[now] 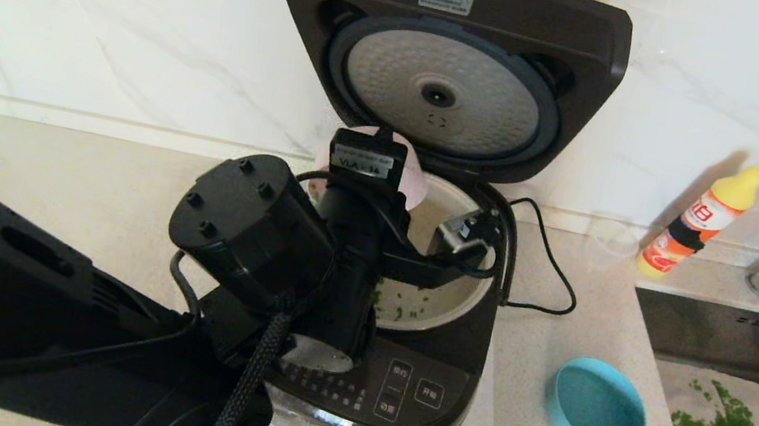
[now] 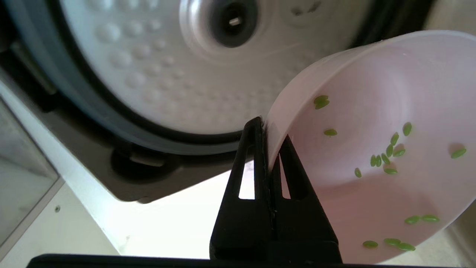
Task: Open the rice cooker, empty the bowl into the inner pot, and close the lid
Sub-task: Pour the chopped green onions from the bowl into the rice cooker
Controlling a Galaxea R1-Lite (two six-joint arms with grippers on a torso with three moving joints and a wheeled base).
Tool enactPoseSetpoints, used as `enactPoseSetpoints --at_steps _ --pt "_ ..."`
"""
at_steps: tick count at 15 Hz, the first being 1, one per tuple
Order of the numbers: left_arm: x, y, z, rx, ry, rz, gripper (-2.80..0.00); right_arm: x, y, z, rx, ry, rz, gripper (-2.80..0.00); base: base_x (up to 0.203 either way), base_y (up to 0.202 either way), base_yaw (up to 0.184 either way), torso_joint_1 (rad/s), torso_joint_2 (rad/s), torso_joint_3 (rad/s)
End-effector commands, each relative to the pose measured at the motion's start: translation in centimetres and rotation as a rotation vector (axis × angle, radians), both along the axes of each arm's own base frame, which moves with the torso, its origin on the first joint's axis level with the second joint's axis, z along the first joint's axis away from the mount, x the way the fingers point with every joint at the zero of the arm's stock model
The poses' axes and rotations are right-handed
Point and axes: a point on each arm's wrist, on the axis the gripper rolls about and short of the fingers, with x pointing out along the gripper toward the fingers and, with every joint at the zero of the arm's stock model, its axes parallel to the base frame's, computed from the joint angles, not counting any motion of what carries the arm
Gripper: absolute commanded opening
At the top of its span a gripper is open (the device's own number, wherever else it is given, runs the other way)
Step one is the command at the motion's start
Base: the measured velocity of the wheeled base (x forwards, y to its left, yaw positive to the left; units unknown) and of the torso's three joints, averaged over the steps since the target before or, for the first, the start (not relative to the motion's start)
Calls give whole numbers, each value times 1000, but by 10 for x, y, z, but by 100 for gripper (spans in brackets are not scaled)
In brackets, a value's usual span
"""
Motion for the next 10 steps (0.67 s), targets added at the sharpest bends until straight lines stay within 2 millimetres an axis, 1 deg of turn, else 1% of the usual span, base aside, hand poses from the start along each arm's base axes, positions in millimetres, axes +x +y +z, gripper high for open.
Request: enactPoseSetpoints --at_steps 1,3,5,6,10 --pt "-1 1 0 6 -2 9 -280 0 0 0 0 1 0 -280 0 0 0 0 0 0" --pt "-1 1 13 -32 -29 20 -280 0 0 0 0 1 0 -280 0 0 0 0 0 0" --pt "-4 5 7 -21 -1 38 -280 0 0 0 0 1 0 -280 0 0 0 0 0 0" --pt "-6 9 8 -23 5 48 -280 0 0 0 0 1 0 -280 0 0 0 0 0 0" --pt "-15 21 27 -102 12 131 -280 0 0 0 0 1 0 -280 0 0 0 0 0 0"
